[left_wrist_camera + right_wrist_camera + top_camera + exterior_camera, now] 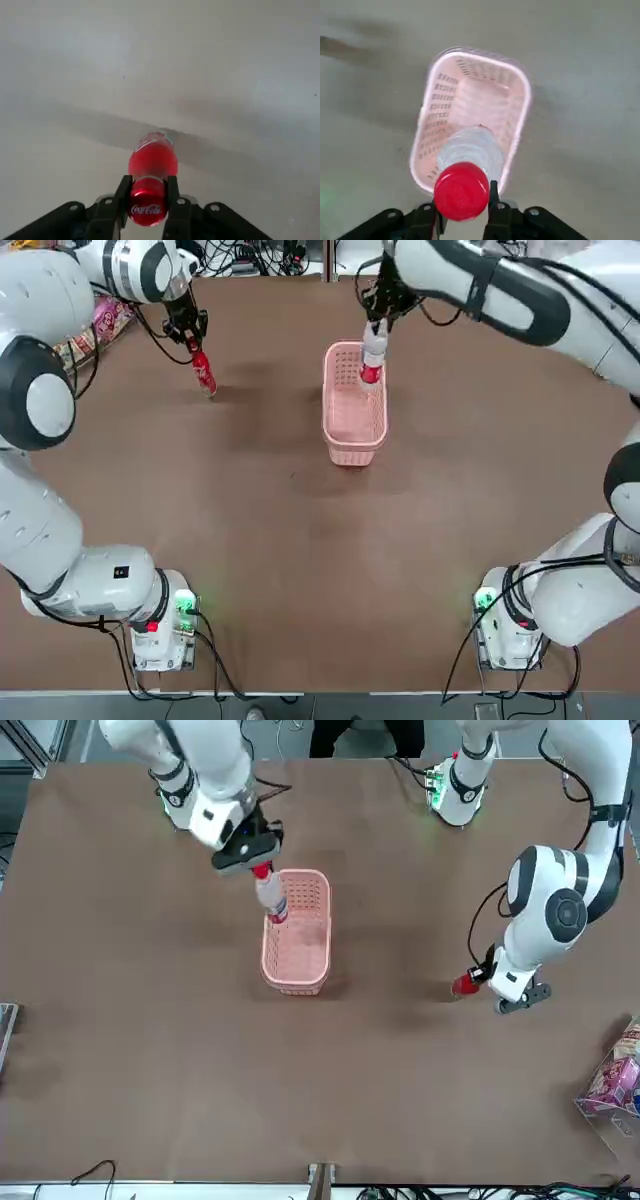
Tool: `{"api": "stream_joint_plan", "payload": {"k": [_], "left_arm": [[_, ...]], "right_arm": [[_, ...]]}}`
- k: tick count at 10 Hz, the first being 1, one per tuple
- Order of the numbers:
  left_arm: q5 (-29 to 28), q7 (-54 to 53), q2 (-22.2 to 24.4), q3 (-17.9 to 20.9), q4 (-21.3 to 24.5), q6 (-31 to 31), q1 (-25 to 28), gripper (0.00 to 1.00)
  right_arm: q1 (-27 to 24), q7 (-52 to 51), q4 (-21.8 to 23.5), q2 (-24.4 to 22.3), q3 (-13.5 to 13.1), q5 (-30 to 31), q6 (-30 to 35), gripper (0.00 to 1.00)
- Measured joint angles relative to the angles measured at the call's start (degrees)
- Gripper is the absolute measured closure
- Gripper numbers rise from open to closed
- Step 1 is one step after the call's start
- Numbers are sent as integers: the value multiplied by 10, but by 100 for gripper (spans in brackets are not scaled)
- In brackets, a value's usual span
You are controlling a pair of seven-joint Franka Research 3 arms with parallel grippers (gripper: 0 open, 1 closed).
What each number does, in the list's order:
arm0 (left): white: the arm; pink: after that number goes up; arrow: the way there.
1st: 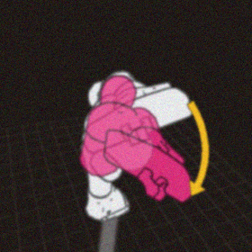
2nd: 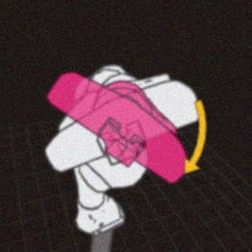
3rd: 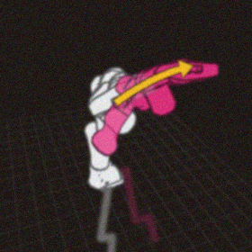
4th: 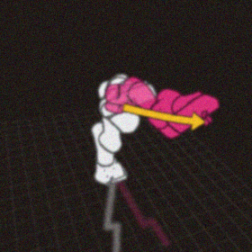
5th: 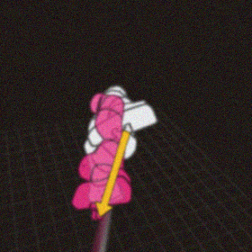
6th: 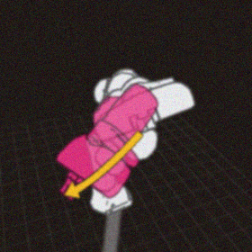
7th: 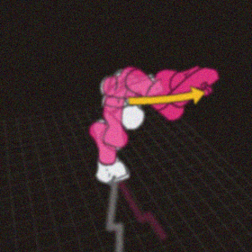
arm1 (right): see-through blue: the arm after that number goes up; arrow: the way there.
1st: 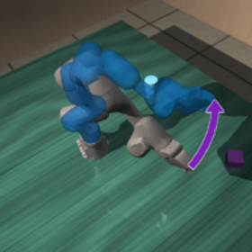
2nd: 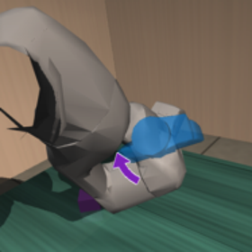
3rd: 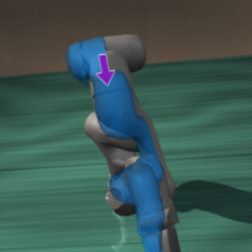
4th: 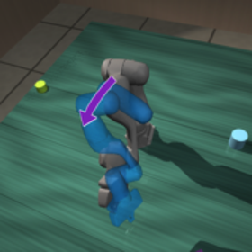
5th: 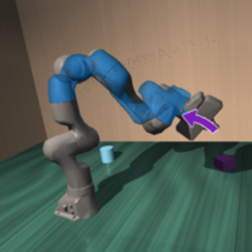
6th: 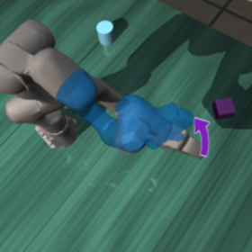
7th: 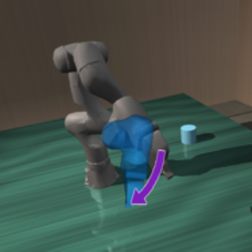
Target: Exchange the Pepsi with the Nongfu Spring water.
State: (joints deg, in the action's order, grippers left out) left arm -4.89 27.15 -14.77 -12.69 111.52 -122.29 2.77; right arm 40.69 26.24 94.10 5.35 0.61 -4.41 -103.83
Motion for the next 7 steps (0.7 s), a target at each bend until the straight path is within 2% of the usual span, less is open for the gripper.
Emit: {"api": "stream_joint_plan", "payload": {"k": [5, 6, 7], "left_arm": [[0, 0, 29, -1, 74, -66, 1, 68], [0, 0, 30, -1, 76, -68, 1, 66], [0, 0, 30, 0, 79, -68, 1, 60]], "right_arm": [[41, 5, 2, 120, -3, 4, -83, 66], [45, 5, 2, 138, -3, 9, -94, 66], [47, 5, 2, 154, -3, 14, -105, 66]]}}
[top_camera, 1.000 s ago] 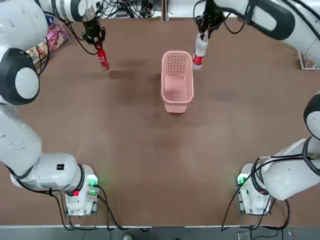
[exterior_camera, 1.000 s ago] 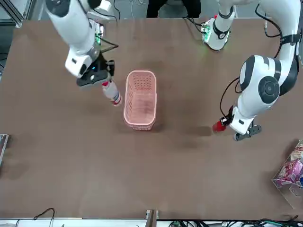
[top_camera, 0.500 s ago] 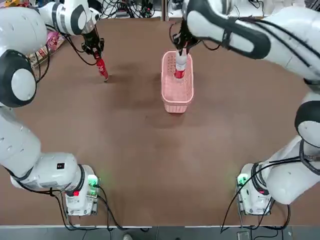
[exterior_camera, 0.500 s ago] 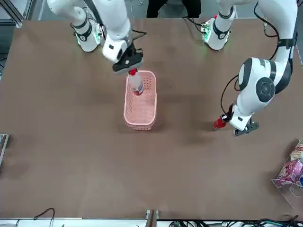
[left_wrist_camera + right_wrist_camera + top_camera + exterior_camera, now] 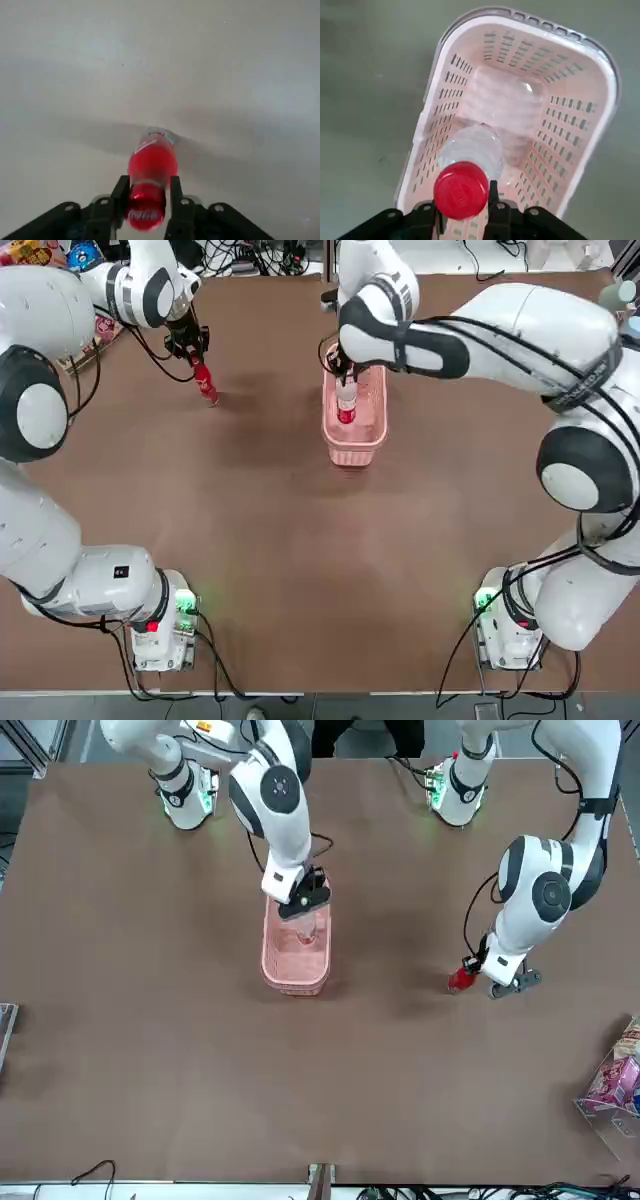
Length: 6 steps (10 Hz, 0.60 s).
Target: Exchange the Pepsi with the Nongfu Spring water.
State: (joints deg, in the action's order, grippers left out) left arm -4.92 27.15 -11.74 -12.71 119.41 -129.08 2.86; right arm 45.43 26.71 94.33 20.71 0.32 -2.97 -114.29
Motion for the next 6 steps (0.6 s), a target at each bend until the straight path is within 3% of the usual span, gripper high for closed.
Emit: {"api": "stream_joint_plan", "payload": {"k": [1, 3, 5, 6], "left_arm": [[0, 0, 0, 0, 2, 0, 0, 55], [0, 0, 6, 0, -3, 17, 0, 27], [0, 0, 22, 0, -53, 105, -1, 0], [0, -2, 30, 0, -96, 165, -1, 0]], "right_arm": [[1, 0, 0, 10, 0, 2, -6, 66], [5, 0, -1, 22, 0, 4, -8, 66], [11, 2, 0, 33, -1, 6, -9, 66], [14, 6, -2, 36, -1, 11, -10, 66]]}}
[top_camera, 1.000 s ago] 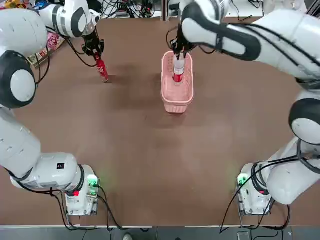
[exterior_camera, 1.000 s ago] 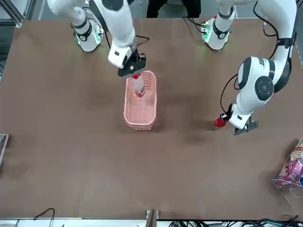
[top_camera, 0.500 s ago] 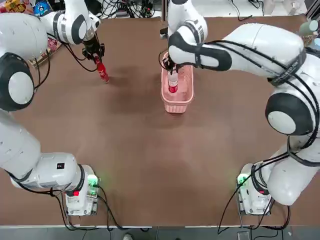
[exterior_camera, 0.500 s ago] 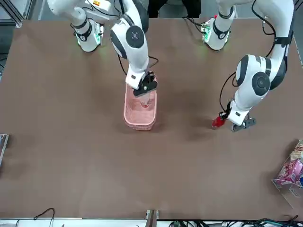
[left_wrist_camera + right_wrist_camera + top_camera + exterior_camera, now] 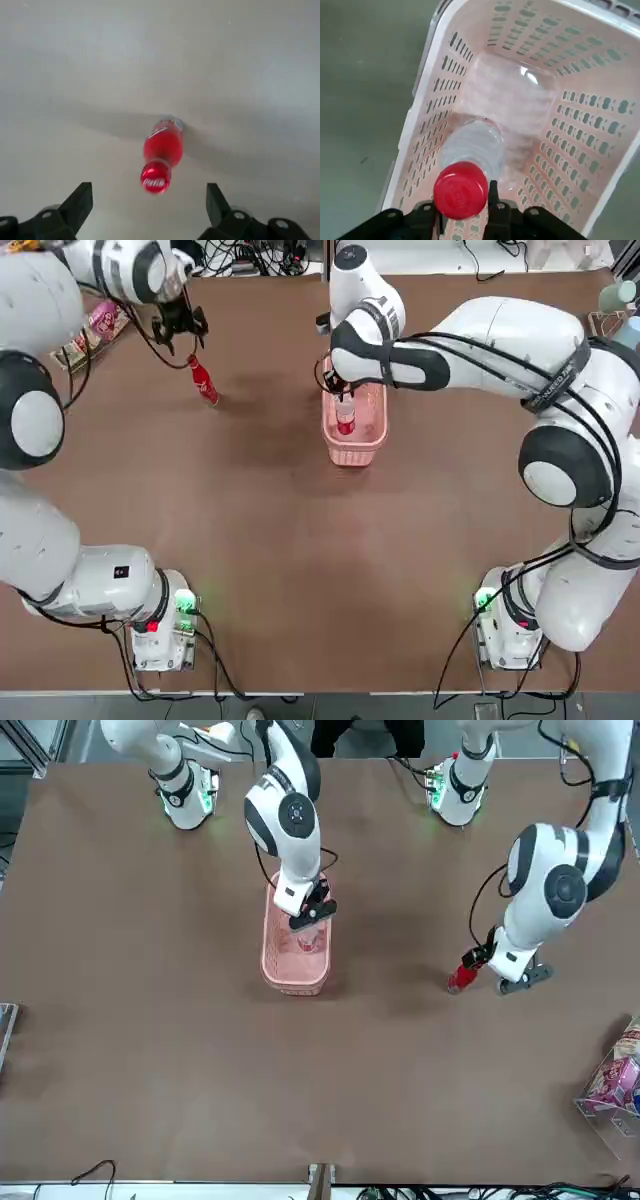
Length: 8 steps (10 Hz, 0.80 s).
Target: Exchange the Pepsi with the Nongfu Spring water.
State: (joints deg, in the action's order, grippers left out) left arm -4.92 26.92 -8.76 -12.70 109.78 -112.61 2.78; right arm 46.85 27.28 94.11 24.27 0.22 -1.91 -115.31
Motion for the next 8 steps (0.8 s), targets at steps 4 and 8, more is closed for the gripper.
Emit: {"api": "stream_joint_plan", "payload": {"k": [4, 8], "left_arm": [[3, -113, 15, 2, -206, 208, 0, 0], [36, -139, 40, 0, -264, 246, -2, 0]], "right_arm": [[2, 11, -1, 0, -3, 8, 1, 69], [2, 31, -1, 7, -8, 9, 2, 14]]}}
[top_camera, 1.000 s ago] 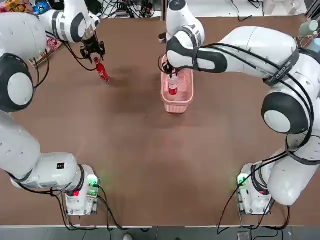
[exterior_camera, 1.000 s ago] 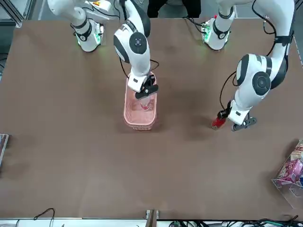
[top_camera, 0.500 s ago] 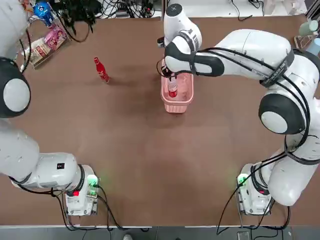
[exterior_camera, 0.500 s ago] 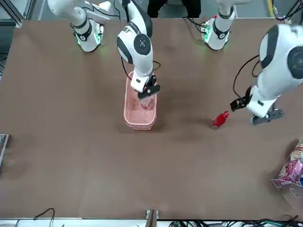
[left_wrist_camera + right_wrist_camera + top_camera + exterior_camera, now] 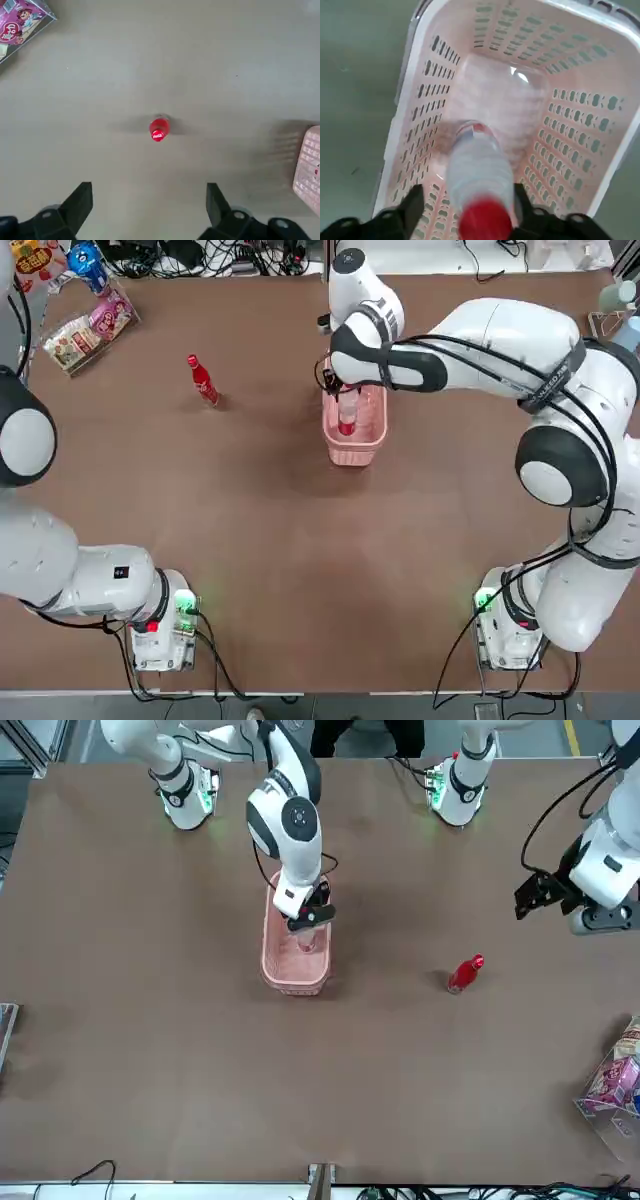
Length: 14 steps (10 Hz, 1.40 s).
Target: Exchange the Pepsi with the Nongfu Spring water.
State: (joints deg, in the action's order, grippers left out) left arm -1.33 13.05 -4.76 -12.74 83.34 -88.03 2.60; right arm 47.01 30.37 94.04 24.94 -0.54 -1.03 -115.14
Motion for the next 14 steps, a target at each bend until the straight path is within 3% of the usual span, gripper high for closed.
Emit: {"api": "stream_joint_plan", "payload": {"k": [1, 4, 8, 11, 14], "left_arm": [[1, -9, 0, -6, 0, 0, 0, 0], [1, -28, 1, -14, -1, 0, 0, 0], [1, -29, 1, -15, -1, 0, -1, 0], [1, -29, 1, -22, -1, 0, -2, 0], [1, -29, 1, -22, -2, 0, -1, 0]], "right_arm": [[-1, 1, 0, 0, -3, 0, 0, 0], [-24, 2, -9, -10, -8, 1, 11, 0], [-86, 1, -32, -79, -10, 1, 42, 0], [-214, -82, -87, -107, -14, 1, 110, 0], [-362, -254, -89, -103, -16, 4, 120, 0]]}}
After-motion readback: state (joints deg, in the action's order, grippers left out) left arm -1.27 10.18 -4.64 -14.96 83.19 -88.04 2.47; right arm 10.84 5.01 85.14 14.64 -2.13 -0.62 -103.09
